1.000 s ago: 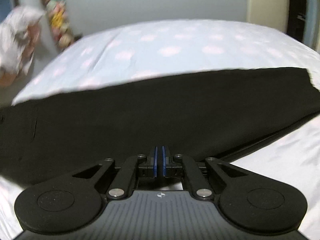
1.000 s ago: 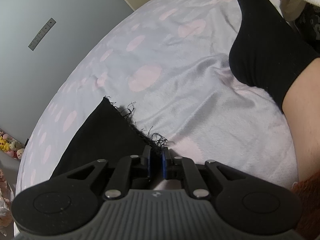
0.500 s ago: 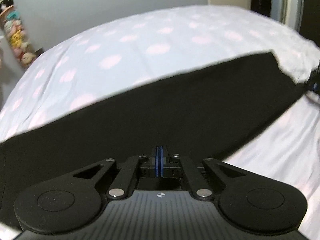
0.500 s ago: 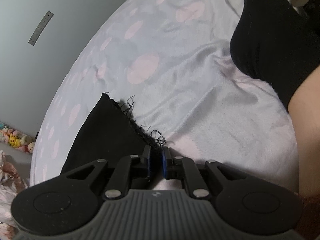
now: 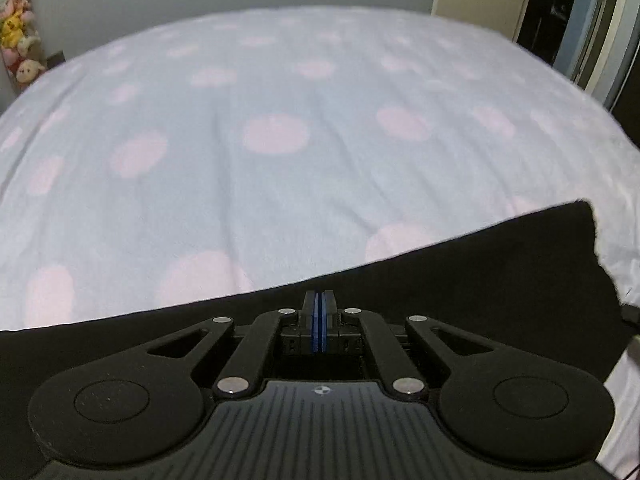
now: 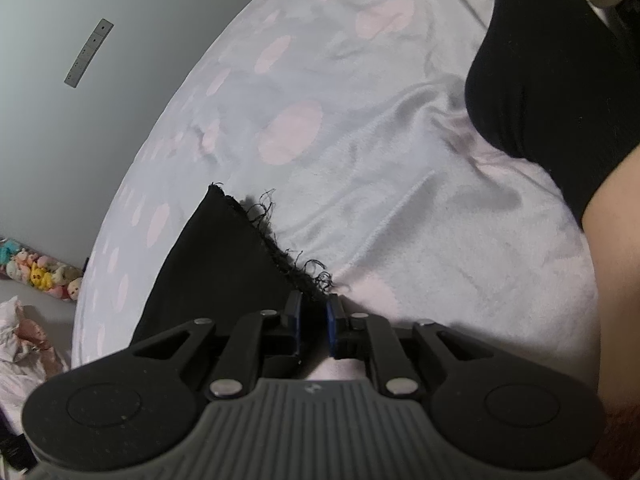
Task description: Fold clothes
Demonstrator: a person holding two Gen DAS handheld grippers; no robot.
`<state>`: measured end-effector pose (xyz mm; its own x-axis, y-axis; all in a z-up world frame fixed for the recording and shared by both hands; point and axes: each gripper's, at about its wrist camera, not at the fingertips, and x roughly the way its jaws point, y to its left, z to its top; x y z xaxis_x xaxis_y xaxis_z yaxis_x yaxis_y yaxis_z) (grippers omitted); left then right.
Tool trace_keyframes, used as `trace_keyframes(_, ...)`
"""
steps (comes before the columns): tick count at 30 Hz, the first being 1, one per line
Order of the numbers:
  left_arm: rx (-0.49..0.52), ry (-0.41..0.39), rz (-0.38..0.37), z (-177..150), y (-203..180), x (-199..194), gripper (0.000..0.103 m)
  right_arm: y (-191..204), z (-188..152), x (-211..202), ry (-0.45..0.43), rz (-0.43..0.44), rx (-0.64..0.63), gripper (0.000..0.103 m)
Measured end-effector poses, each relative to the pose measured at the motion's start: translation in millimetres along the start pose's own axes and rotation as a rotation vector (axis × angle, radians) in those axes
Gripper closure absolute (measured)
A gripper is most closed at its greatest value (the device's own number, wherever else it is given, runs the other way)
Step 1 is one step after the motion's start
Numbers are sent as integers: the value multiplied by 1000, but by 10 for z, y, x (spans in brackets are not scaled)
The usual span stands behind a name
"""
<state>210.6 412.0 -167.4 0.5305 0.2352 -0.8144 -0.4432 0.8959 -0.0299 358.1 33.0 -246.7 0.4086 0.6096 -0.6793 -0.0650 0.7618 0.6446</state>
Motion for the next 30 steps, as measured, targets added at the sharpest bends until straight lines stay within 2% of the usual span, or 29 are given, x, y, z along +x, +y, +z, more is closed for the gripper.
trace_keyframes(2,3,21,0,-1,1,79,101,-10,39,5,20,24,-9,82)
trace_keyframes(4,6,42,1,-3,2,158,101,-19,76,20,44,58,-19,69)
trace_keyframes(7,-16,66,-22,12,63,197,101,-50,140,117,86,117,-5,60)
trace_keyframes(10,-19,72,-28,16,74,209,101,-104,245,235,125,170,21,58)
trace_keyframes(18,-7,89,-44,46,94,246,101,-99,526,591,225,299,-18,58)
trace_keyframes(21,4,101,-44,66,87,275,101,-22,551,673,247,312,-68,61)
trace_keyframes(23,12,110,-44,80,82,294,102,38,538,717,247,306,-105,72)
trace_keyframes(24,16,114,-44,87,79,303,102,62,524,734,246,301,-120,84)
trace_keyframes(25,19,118,-43,93,77,313,102,87,510,752,245,296,-134,88)
trace_keyframes(30,44,140,-41,131,59,355,102,212,478,590,175,343,-184,91)
